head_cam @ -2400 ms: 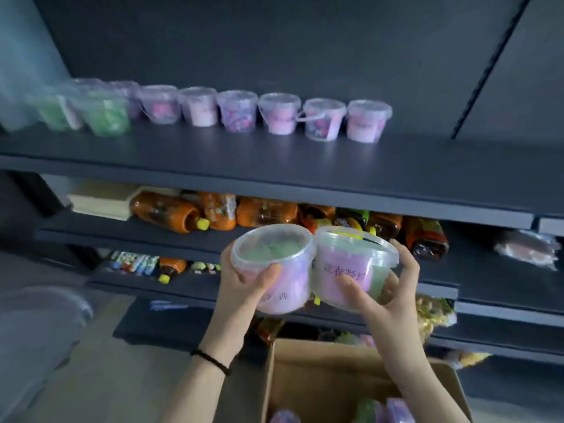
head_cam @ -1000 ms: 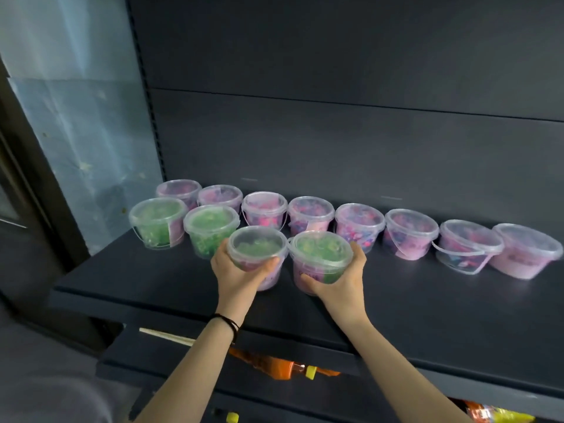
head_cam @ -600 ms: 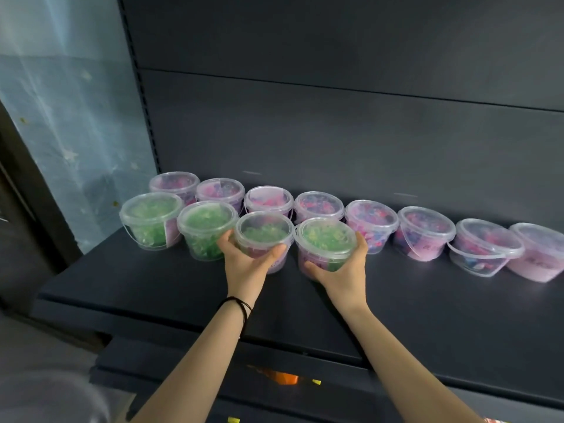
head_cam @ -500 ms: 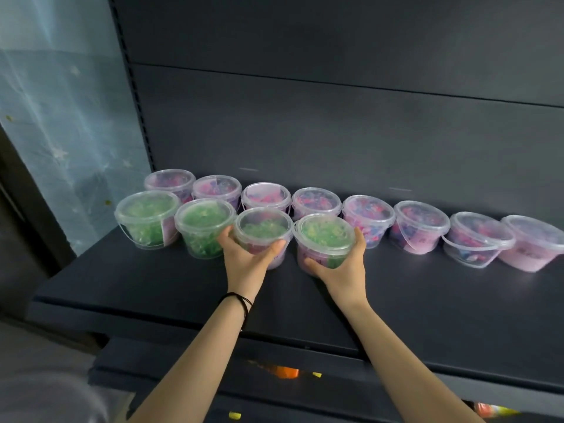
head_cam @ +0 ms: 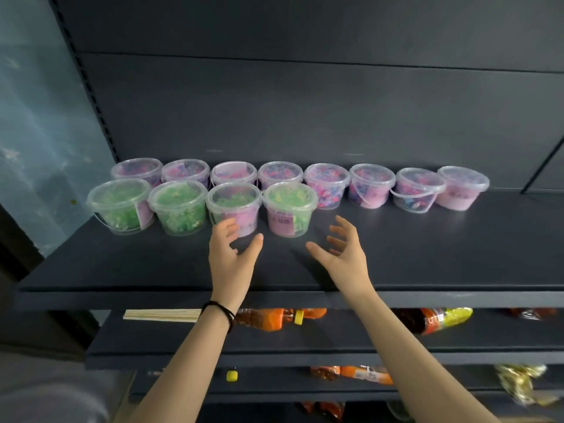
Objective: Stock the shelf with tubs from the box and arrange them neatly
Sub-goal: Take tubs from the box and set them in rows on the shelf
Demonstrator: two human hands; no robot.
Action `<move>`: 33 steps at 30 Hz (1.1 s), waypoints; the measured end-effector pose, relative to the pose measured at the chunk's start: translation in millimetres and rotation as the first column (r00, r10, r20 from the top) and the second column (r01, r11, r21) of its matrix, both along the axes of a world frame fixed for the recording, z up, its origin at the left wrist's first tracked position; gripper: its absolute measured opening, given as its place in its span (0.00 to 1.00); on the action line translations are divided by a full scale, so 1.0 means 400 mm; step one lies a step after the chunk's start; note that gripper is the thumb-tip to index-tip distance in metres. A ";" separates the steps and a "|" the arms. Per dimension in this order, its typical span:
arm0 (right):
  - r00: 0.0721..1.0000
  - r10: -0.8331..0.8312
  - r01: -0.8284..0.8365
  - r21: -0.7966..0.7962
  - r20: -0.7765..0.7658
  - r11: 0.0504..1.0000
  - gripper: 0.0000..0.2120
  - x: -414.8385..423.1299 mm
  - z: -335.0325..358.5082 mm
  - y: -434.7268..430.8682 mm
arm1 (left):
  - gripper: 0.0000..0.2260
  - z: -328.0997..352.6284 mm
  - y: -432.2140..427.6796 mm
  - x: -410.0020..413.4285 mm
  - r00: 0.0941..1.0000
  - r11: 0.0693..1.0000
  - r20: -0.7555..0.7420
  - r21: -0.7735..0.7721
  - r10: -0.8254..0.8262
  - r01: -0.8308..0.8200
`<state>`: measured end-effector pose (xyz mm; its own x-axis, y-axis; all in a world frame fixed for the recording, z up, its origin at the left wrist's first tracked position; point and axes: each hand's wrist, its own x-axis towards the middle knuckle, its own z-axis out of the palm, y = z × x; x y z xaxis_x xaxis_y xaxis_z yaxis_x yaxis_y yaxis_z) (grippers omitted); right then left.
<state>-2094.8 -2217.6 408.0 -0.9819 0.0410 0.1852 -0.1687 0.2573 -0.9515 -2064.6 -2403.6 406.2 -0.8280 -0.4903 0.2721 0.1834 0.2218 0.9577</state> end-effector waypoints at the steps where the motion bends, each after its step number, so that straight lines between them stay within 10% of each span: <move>1: 1.000 -0.004 0.004 -0.007 -0.008 1.000 0.37 0.026 0.005 0.024 | 0.19 0.007 0.025 0.023 1.000 1.000 -0.003 -0.018 -0.011 0.010; 14: 0.996 -0.085 0.084 0.043 0.028 0.996 0.28 0.493 -0.079 0.656 | 0.16 -0.118 0.611 0.435 0.980 0.974 0.071 -0.119 -0.184 0.191; 33: 0.685 -0.242 0.082 0.257 0.687 0.963 0.27 0.683 -0.772 1.080 | 0.25 -0.788 1.050 0.603 0.631 0.943 0.738 0.021 -0.238 0.332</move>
<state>-1821.8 -1785.6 99.1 -0.8031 0.2549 -0.5385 0.5945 0.4023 -0.6962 -1823.5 -1983.7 91.0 -0.8759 -0.2022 -0.4381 -0.4824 0.3876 0.7856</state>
